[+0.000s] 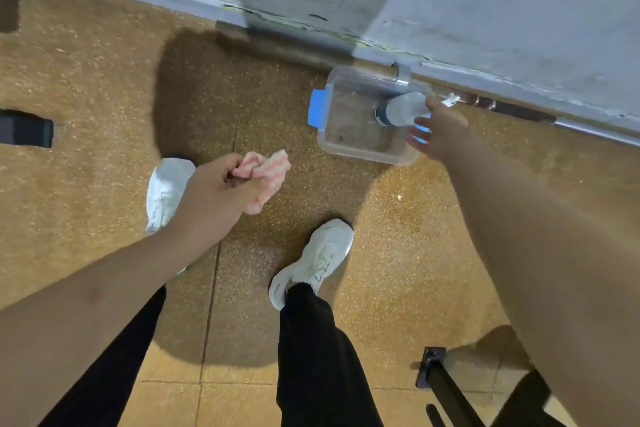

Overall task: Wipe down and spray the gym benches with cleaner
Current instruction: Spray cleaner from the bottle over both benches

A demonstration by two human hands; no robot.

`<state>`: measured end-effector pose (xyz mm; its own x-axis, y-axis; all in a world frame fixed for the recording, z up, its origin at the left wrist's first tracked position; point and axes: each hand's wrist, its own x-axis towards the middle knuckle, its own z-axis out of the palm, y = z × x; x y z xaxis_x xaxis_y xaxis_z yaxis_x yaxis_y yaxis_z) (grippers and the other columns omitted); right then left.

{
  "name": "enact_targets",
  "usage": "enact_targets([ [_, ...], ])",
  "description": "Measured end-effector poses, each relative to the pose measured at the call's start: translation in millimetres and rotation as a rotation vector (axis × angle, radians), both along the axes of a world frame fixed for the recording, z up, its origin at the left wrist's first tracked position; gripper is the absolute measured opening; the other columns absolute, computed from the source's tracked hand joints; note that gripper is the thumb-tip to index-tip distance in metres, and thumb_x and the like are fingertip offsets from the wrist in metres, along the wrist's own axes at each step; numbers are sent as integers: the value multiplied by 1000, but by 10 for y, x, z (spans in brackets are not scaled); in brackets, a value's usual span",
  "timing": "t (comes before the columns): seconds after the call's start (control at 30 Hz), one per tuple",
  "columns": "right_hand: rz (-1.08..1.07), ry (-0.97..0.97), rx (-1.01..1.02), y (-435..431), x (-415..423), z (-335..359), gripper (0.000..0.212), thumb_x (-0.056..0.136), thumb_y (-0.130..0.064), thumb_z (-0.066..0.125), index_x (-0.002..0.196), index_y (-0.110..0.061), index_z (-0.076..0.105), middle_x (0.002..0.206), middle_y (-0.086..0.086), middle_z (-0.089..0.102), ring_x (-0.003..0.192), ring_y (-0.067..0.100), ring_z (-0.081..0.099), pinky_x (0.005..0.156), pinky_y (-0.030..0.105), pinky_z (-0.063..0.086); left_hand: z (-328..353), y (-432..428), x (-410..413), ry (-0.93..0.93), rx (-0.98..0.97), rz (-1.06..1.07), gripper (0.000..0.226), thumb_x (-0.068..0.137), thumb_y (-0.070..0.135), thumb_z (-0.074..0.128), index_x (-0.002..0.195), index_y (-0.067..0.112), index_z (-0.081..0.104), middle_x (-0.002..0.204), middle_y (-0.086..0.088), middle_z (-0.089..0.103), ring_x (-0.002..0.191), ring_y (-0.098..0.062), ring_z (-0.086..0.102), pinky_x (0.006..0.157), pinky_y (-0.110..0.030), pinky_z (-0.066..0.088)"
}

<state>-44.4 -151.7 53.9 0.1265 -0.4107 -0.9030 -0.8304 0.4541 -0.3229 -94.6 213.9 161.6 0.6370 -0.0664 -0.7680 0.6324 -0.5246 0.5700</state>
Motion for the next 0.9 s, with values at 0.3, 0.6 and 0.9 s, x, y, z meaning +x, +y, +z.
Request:
enact_targets([
  [0.3,382,-173,-607,133,-100,180,10,94,-26,66,91,-19,73,81,3,73,75,21,71,75,49,63,44,-374,203,-11,6,29,18,94,23,73,99,6,71,85,-18,64,79,-16,56,73,-32,44],
  [0.6,-25,-478,-466,329,-557,1728,27,99,-22,65,82,-1,68,59,3,49,49,9,42,46,23,36,515,-709,508,45,-97,43,8,100,27,66,94,26,70,87,6,70,81,-11,65,75,-26,50],
  [0.9,-383,-426,-166,921,-1155,2699,31,102,-28,59,80,-8,67,51,-2,37,47,9,27,45,23,28,1390,-690,286,412,-201,23,64,65,59,88,117,29,67,114,2,77,109,-21,74,97,-52,58],
])
